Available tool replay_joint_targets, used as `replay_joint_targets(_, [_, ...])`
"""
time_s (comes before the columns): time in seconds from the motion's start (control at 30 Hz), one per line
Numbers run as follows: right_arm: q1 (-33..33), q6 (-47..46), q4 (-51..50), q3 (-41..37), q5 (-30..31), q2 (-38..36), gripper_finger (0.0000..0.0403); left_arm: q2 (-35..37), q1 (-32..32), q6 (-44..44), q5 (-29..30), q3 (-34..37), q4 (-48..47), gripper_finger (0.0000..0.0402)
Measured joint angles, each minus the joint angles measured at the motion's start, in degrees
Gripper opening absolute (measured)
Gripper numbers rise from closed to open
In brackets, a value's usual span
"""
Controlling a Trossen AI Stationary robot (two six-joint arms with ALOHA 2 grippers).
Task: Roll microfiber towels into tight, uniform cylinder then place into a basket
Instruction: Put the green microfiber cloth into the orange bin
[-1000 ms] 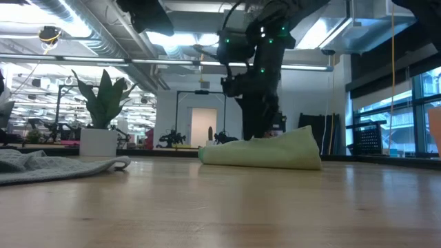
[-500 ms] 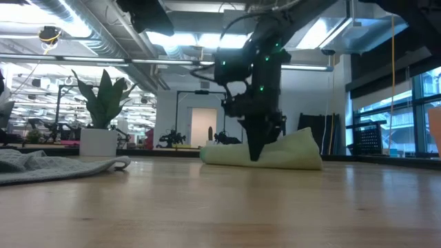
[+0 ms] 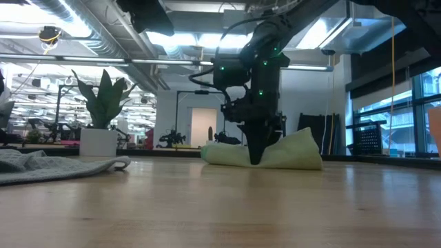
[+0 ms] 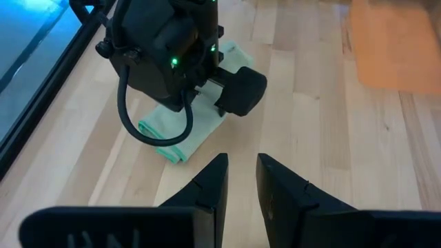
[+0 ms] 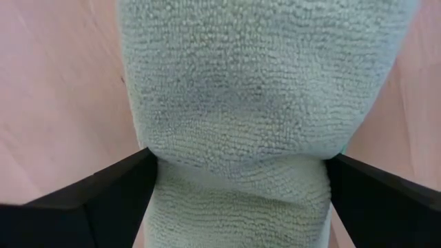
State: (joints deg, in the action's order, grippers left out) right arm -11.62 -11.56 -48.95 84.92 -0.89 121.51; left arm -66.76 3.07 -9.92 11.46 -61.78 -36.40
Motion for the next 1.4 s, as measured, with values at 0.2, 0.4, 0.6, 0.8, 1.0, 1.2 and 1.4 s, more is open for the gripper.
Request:
replay_joint_targets(0.2, [0.2,6.0,1.1,-0.1,-0.1,0.1,0.0397,0.0,0.0,0.0,0.0,0.0,0.0,0.0067])
replay_joint_targets(0.4, [0.2,6.8,1.2,-0.1,-0.4,0.1,0.0397,0.0,0.0,0.0,0.0,0.0,0.0,0.0067])
replay_joint_targets(0.6, [0.2,7.4,1.4,-0.1,-0.5,0.1,0.0397,0.0,0.0,0.0,0.0,0.0,0.0,0.0067])
replay_joint_targets(0.8, [0.2,7.4,1.4,-0.1,-0.7,0.1,0.0397,0.0,0.0,0.0,0.0,0.0,0.0,0.0067])
replay_joint_targets(1.0, [0.1,7.4,1.4,-0.1,-1.2,0.1,0.0397,0.0,0.0,0.0,0.0,0.0,0.0,0.0067])
replay_joint_targets(1.2, [0.1,7.4,1.4,-0.2,-1.3,0.1,0.0397,0.0,0.0,0.0,0.0,0.0,0.0,0.0067])
replay_joint_targets(1.4, [0.1,7.5,1.4,-0.2,-1.4,0.1,0.0378,0.0,0.0,0.0,0.0,0.0,0.0,0.0067])
